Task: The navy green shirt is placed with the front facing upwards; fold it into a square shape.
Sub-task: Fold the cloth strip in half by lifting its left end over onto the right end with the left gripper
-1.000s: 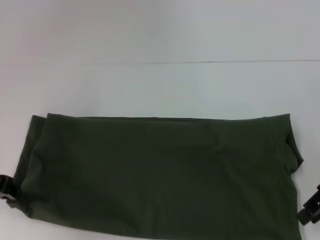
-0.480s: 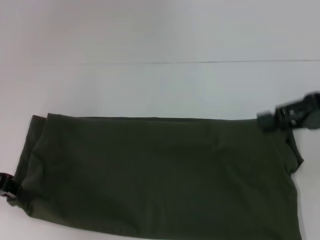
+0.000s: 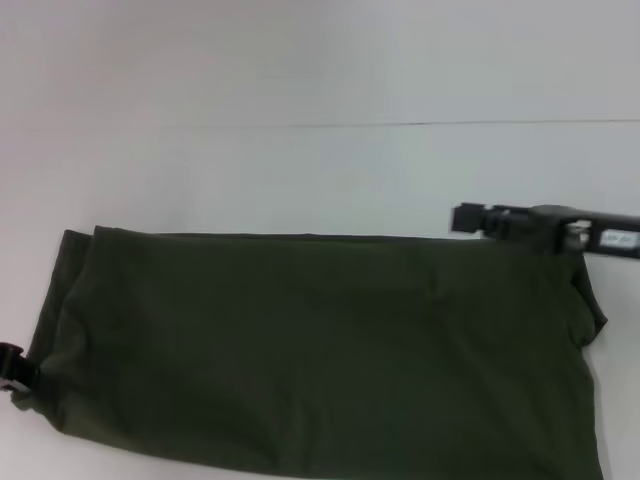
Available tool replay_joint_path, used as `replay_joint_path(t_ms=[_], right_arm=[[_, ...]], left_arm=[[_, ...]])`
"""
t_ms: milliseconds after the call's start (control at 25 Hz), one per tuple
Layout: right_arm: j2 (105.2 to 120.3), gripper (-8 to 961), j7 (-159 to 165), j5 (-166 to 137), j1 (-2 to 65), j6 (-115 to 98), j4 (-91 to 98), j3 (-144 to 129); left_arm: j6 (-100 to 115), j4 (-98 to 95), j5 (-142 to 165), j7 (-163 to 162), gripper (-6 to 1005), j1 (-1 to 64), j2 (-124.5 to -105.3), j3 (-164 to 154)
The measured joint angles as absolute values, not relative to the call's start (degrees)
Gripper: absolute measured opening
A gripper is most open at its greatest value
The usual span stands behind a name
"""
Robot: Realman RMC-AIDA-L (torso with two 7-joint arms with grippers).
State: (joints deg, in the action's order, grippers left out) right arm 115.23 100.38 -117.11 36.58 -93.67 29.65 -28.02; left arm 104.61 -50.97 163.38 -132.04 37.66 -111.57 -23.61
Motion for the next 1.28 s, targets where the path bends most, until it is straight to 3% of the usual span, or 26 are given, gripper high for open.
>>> replay_joint_path(t_ms=[160, 240, 320, 560, 960, 1280], right_arm=[[118.36, 441, 87.6, -117.1, 36.6, -90.7, 30.0, -28.1], [119.06, 443, 82.1, -116.7, 36.8, -91.1, 30.2, -27.8], [119.29, 446, 78.9, -115.7, 36.9, -91.2, 30.3, -27.6], [118.79, 684, 76.8, -114.5, 37.6, -89.2, 30.5, -31.8], [119.8, 786, 70.7, -114.2, 38.0, -86.3, 32.2, -40.7], [120.16, 439, 70.0, -114.1, 39.2, -80.1, 29.1, -47.8]], left_arm=[[104.6, -51.0, 163.5, -132.0, 31, 37.9, -111.29, -22.5], [104.6, -51.0, 163.4, -132.0, 32, 38.1, -111.1, -22.2], [104.6, -51.0, 163.3, -132.1, 32, 38.3, -110.95, -22.1], [104.4, -51.0, 162.8, -132.2, 32, 38.5, -110.83, -21.3], [104.2, -51.0, 162.2, -131.8, 32, 38.5, -110.63, -19.8], [105.4, -51.6, 161.1, -129.9, 33, 38.0, -110.41, -17.4]])
